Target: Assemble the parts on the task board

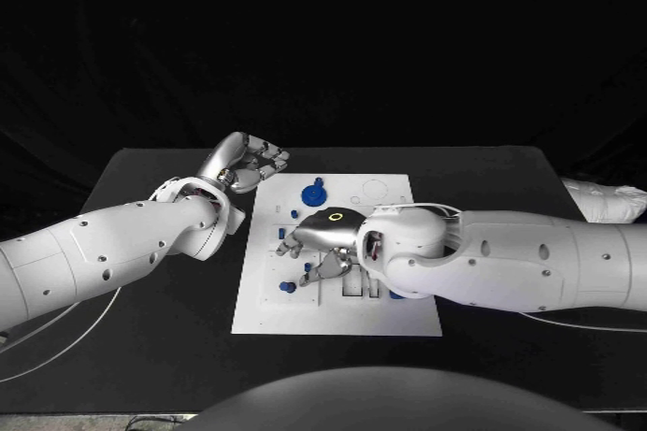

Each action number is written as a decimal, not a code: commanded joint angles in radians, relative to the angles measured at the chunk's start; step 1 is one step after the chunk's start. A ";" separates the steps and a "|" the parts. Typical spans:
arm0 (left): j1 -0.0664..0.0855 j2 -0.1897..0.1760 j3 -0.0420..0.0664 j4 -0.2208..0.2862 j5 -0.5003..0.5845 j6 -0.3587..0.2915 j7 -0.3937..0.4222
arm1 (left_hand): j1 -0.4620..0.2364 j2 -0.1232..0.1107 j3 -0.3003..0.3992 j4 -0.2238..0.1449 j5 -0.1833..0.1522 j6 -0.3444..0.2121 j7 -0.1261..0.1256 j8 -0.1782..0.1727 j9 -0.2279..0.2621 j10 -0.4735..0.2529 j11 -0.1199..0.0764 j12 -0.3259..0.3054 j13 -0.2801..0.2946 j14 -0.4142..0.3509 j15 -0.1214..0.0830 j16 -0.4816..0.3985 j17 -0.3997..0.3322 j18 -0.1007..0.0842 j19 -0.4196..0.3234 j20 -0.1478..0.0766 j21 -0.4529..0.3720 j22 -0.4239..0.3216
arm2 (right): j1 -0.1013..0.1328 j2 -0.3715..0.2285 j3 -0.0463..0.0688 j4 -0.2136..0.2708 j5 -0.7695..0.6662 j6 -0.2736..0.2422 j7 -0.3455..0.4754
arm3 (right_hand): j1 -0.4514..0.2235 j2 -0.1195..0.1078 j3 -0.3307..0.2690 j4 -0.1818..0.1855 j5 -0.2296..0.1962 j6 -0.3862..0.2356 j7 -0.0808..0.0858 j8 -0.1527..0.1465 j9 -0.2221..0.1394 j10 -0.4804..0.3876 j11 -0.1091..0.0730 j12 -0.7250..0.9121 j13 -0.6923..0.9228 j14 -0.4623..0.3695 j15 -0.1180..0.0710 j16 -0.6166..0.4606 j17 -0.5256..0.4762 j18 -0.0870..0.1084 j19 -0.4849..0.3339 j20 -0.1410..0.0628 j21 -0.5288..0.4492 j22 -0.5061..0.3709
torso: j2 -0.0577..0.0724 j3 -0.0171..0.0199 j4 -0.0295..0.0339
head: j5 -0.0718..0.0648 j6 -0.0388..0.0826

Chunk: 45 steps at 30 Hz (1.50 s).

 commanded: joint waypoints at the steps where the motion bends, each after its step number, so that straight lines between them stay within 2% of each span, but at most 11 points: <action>1: 0.001 0.002 0.001 0.000 -0.003 0.006 0.011 | 0.002 -0.001 0.005 0.000 -0.004 0.002 0.002 -0.006 0.000 -0.001 0.003 -0.005 -0.001 0.104 -0.003 -0.005 0.263 -0.017 0.085 -0.005 0.002 0.255 | 0.018 -0.041 0.001 0.026 0.367 -0.127 0.043 | 0.004 0.018 -0.008 0.001 0.004 0.030 0.021 0.014 0.006 0.024 0.001 0.020 0.005 0.104 0.010 0.004 0.263 -0.014 0.105 0.010 0.004 0.263 | -0.002 0.0001 -0.0030 | -0.001 0.000; 4: 0.000 0.005 0.001 -0.003 -0.003 0.004 0.012 | 0.002 -0.001 0.005 0.000 -0.004 0.002 0.002 -0.006 0.000 -0.001 0.003 -0.005 -0.001 0.104 -0.003 -0.005 0.263 -0.017 0.085 -0.005 0.002 0.255 | 0.046 -0.119 0.001 0.066 0.503 -0.146 0.073 | 0.000 0.034 -0.013 0.005 0.005 0.064 0.023 0.034 0.015 0.106 0.000 0.080 0.026 0.104 0.015 0.004 0.263 -0.014 0.105 0.018 0.004 0.263 | -0.004 -0.0007 -0.0030 | -0.003 0.000; 9: -0.002 0.010 0.000 -0.007 -0.003 0.002 0.014 | 0.001 -0.001 0.006 0.001 -0.004 0.001 0.002 -0.006 0.000 -0.002 0.003 -0.005 -0.001 0.104 -0.003 -0.005 0.263 -0.016 0.085 -0.005 0.002 0.255 | 0.071 -0.235 0.000 0.127 0.573 -0.134 0.059 | -0.008 0.038 -0.041 0.012 0.005 0.061 0.005 0.034 0.018 0.186 -0.036 0.223 0.110 0.104 -0.015 0.004 0.263 -0.014 0.105 0.001 0.004 0.263 | -0.004 0.0002 -0.0068 | -0.012 0.000; 12: -0.003 0.013 0.000 -0.009 -0.003 0.002 0.016 | 0.001 -0.001 0.006 0.001 -0.004 0.001 0.002 -0.006 0.000 -0.002 0.003 -0.005 -0.001 0.104 -0.003 -0.005 0.263 -0.016 0.085 -0.005 0.002 0.255 | 0.077 -0.286 0.000 0.153 0.591 -0.113 0.032 | -0.042 0.060 -0.078 0.035 0.018 0.049 -0.004 0.030 0.018 0.105 -0.052 0.467 0.313 0.104 -0.029 0.004 0.263 -0.014 0.105 -0.018 0.004 0.263 | -0.005 0.0004 -0.0085 | -0.025 0.000; 14: -0.005 0.014 0.000 -0.009 -0.003 0.002 0.017 | 0.001 -0.001 0.006 0.001 -0.004 0.001 0.002 -0.006 0.000 -0.002 0.003 -0.005 -0.001 0.104 -0.003 -0.005 0.263 -0.016 0.085 -0.005 0.002 0.255 | 0.079 -0.315 -0.002 0.168 0.610 -0.095 0.005 | -0.041 0.084 -0.107 0.042 0.009 0.055 -0.002 0.036 0.024 -0.151 -0.057 0.794 0.623 0.104 -0.032 0.004 0.263 -0.014 0.105 -0.028 0.004 0.263 | -0.003 0.0014 -0.0090 | -0.034 0.000; 18: -0.006 0.018 0.000 -0.013 -0.003 0.003 0.018 | 0.001 -0.001 0.006 0.001 -0.004 0.001 0.002 -0.006 0.000 -0.002 0.004 -0.005 -0.001 0.104 -0.003 -0.005 0.263 -0.016 0.084 -0.005 0.002 0.255 | 0.080 -0.363 -0.007 0.196 0.652 -0.060 -0.067 | -0.093 0.108 -0.151 0.085 0.013 0.033 -0.014 0.035 0.028 0.181 -0.064 1.244 1.151 0.104 -0.042 0.004 0.263 -0.012 0.101 -0.027 -0.003 0.260 | -0.005 0.0001 -0.0082 | -0.059 0.000; 23: -0.008 0.021 0.000 -0.015 -0.003 0.005 0.018 | 0.000 -0.001 0.006 0.001 -0.004 0.001 0.002 -0.006 0.000 -0.002 0.004 -0.005 -0.001 0.104 -0.003 -0.005 0.263 -0.016 0.084 -0.005 0.002 0.255 | 0.079 -0.405 -0.014 0.216 0.668 -0.033 -0.152 | -0.147 0.113 -0.191 0.115 0.036 0.014 -0.018 0.056 0.038 0.491 -0.072 1.410 1.404 0.104 -0.048 0.004 0.263 -0.009 0.094 -0.034 -0.017 0.255 | -0.004 0.0002 -0.0065 | -0.087 0.000; 26: -0.008 0.021 0.000 -0.017 -0.003 0.005 0.018 | 0.000 -0.001 0.006 0.001 -0.004 0.001 0.002 -0.006 0.000 -0.002 0.004 -0.005 -0.001 0.104 -0.003 -0.005 0.263 -0.016 0.084 -0.005 0.002 0.255 | 0.078 -0.427 -0.017 0.226 0.669 -0.031 -0.208 | -0.188 0.104 -0.220 0.123 0.097 0.002 -0.013 0.080 0.050 0.662 -0.072 1.454 1.494 0.104 -0.048 0.004 0.263 -0.007 0.092 -0.035 -0.022 0.253 | -0.004 -0.0003 -0.0064 | -0.095 0.000; 36: -0.009 0.022 0.000 -0.021 -0.003 0.007 0.016 | 0.000 -0.001 0.006 0.001 -0.004 0.001 0.002 -0.006 0.000 -0.002 0.004 -0.005 -0.001 0.104 -0.003 -0.005 0.263 -0.016 0.084 -0.005 0.002 0.255 | 0.076 -0.486 -0.022 0.249 0.642 -0.031 -0.328 | -0.240 0.079 -0.252 0.095 0.175 -0.119 0.014 0.238 0.146 0.666 -0.041 1.455 1.496 0.104 -0.025 0.004 0.263 -0.014 0.105 -0.016 0.004 0.263 | -0.003 -0.0003 -0.0060 | -0.116 0.000; 41: -0.009 0.023 0.000 -0.022 -0.003 0.006 0.015 | 0.000 -0.001 0.006 0.001 -0.004 0.001 0.002 -0.006 0.000 -0.002 0.004 -0.005 -0.001 0.104 -0.003 -0.005 0.263 -0.016 0.084 -0.005 0.002 0.255 | 0.072 -0.503 -0.022 0.252 0.609 0.000 -0.386 | -0.235 0.079 -0.232 0.071 0.215 -0.070 0.026 0.318 0.192 0.666 -0.022 1.455 1.496 0.104 -0.010 0.004 0.263 -0.014 0.105 -0.004 0.004 0.263 | -0.003 0.0003 -0.0073 | -0.114 0.000; 45: -0.009 0.025 0.000 -0.022 -0.003 0.006 0.015 | 0.000 -0.001 0.006 0.001 -0.004 0.001 0.002 -0.006 0.000 -0.002 0.004 -0.005 -0.001 0.104 -0.003 -0.005 0.263 -0.016 0.084 -0.005 0.002 0.255 | 0.065 -0.512 -0.023 0.252 0.566 0.028 -0.435 | -0.219 0.079 -0.205 0.038 0.240 -0.005 0.013 0.363 0.227 0.666 -0.033 1.455 1.496 0.104 -0.019 0.004 0.263 -0.014 0.105 -0.007 0.004 0.263 | -0.003 0.0007 -0.0064 | -0.121 0.000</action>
